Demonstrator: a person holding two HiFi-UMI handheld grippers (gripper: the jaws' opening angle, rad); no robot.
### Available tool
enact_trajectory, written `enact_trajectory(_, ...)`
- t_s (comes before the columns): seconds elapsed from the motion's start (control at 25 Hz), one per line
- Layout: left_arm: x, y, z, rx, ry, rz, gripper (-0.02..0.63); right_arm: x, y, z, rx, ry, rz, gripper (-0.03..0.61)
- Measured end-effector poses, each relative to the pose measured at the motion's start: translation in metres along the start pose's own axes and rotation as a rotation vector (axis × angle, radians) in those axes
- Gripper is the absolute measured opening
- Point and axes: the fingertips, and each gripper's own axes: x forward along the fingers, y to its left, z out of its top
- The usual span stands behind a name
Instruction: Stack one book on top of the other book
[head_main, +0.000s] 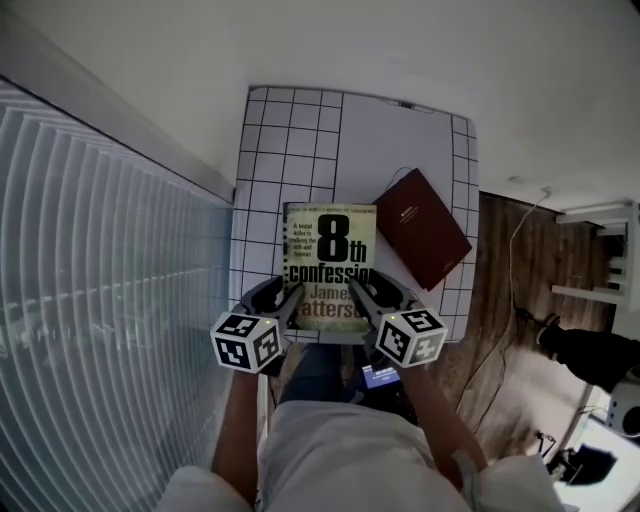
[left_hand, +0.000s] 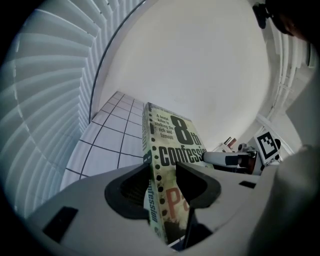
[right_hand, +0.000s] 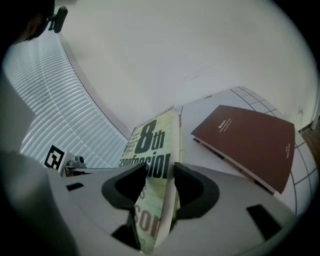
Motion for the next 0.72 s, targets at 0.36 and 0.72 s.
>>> enact_trajectory(0.36,-0.014,-0.021,0.022,0.012,-0.088,-0.005,0.175,-0.022,0.012,0.028,-0.055,-0.064,-0.001,0.183)
enact_trajectory(0.72,-0.02,-0.04,0.031,0.05,-0.127,0.022,0.175,-0.036,0.012,0.039,-0.062,-0.092,0.019,0.182)
